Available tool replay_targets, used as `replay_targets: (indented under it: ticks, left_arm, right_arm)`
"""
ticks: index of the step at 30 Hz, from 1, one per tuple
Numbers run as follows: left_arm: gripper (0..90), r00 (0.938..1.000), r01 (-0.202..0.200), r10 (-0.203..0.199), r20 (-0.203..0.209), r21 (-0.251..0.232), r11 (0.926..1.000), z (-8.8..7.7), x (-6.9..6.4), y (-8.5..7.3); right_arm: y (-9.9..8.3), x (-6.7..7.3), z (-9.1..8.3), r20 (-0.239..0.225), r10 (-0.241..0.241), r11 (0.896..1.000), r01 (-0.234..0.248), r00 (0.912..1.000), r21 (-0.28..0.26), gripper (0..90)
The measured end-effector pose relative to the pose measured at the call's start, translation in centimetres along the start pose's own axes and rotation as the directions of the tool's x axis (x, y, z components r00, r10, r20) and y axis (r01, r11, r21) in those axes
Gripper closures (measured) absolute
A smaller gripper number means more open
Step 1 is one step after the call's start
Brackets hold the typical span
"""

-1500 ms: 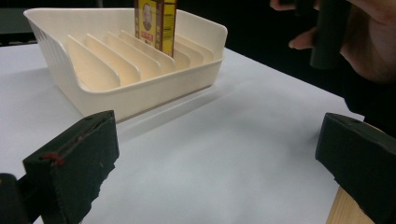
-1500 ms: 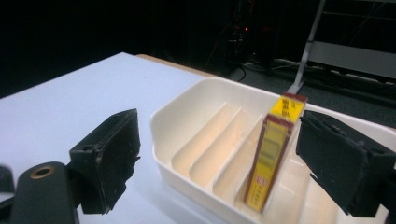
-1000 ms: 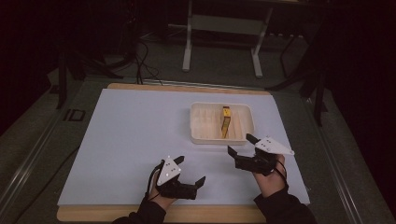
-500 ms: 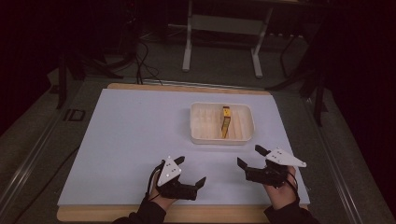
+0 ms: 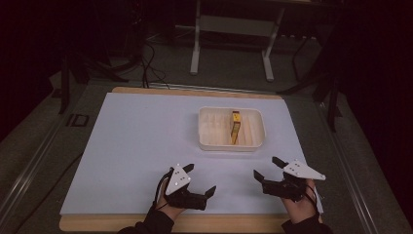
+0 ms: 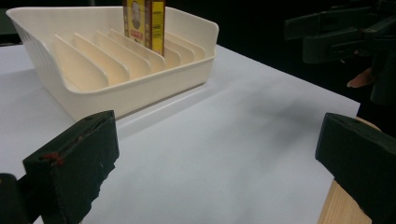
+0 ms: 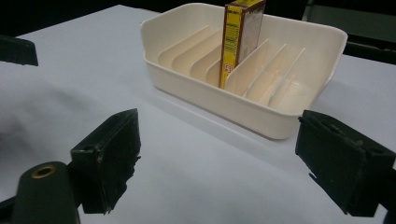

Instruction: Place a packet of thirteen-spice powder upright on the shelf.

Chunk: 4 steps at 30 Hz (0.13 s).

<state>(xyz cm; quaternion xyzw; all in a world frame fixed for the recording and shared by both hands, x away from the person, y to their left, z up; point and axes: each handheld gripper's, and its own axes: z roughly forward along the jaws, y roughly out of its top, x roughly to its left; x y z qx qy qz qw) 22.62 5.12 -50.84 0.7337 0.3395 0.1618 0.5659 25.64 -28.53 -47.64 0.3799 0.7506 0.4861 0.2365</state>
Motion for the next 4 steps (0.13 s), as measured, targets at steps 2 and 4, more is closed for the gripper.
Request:
replay_targets:
  ticks: [2, 4]
  left_arm:
    - [0.3, 1.0, -0.002, 0.002, 0.001, 0.001, 1.0, 0.0, -0.01, 0.0]
    - [0.3, 1.0, -0.004, 0.004, 0.002, 0.002, 1.0, 0.02, 0.04, -0.01]
  right_arm:
    - [0.0, -0.07, 0.03, -0.001, 0.002, 1.0, -0.002, 1.0, 0.0, 13.8]
    - [0.01, -0.11, 0.0, -0.001, 0.002, 1.0, -0.002, 1.0, -0.003, 13.8]
